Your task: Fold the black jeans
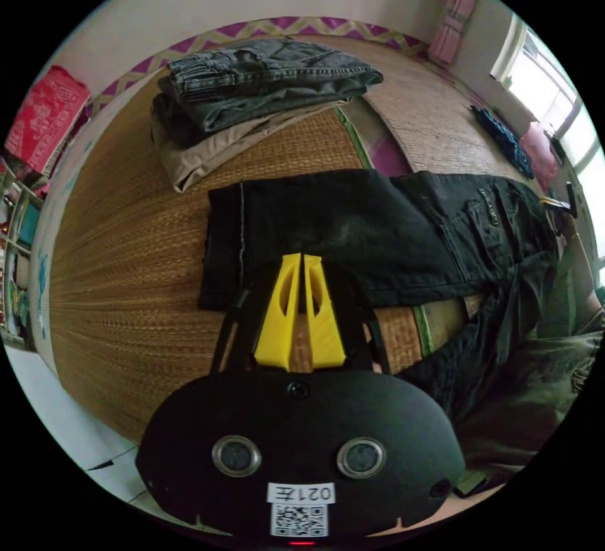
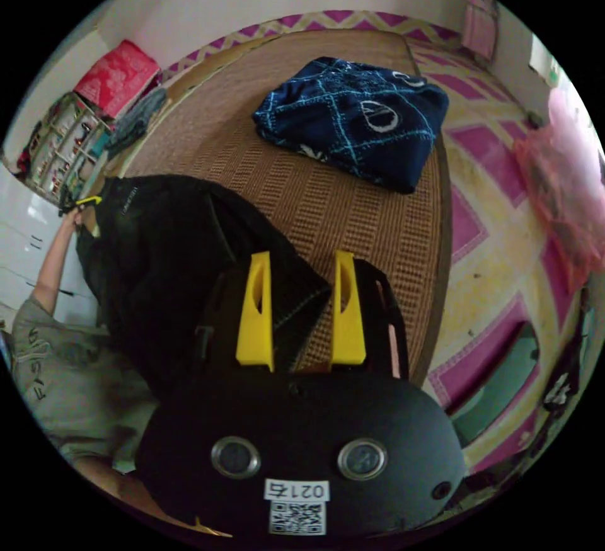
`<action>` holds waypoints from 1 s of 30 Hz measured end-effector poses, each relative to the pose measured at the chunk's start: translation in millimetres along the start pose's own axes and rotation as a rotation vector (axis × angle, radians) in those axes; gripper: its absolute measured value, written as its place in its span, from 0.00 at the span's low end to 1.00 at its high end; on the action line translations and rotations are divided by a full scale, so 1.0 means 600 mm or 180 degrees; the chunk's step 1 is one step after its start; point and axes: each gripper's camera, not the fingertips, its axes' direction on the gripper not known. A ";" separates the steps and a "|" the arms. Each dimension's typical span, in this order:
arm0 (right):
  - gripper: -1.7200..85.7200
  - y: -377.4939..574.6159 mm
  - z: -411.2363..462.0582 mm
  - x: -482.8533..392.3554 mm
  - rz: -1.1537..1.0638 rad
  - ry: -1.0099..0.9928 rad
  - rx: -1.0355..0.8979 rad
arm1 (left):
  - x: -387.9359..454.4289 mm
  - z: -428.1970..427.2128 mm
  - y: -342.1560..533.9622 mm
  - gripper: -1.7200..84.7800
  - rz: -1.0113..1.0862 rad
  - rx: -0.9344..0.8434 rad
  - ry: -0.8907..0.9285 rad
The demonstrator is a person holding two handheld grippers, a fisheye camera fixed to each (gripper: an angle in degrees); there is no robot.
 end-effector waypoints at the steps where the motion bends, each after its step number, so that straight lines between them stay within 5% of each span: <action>1: 0.15 0.002 0.001 0.011 0.0023 -0.0035 0.0040 | 0.003 0.004 -0.005 0.01 0.0025 -0.0008 -0.0088; 12: 0.07 -0.092 -0.071 0.024 -0.0131 0.0172 0.0048 | 0.009 0.029 -0.073 0.01 0.0056 -0.0238 -0.0541; 19: 0.08 -0.145 -0.051 0.036 0.0216 0.1046 0.0343 | 0.006 0.033 -0.075 0.01 -0.0244 -0.0002 -0.0724; 23: 0.09 -0.141 -0.025 0.026 0.0003 0.1430 -0.0076 | -0.001 0.005 -0.020 0.01 -0.0316 0.0351 -0.0889; 27: 0.11 -0.038 -0.142 0.052 0.0102 0.0658 0.0564 | -0.041 -0.075 0.107 0.02 -0.0311 0.0864 -0.0607; 30: 0.14 0.056 -0.156 0.085 0.0079 -0.0218 0.0277 | -0.027 -0.097 0.194 0.09 -0.0012 0.0697 -0.0096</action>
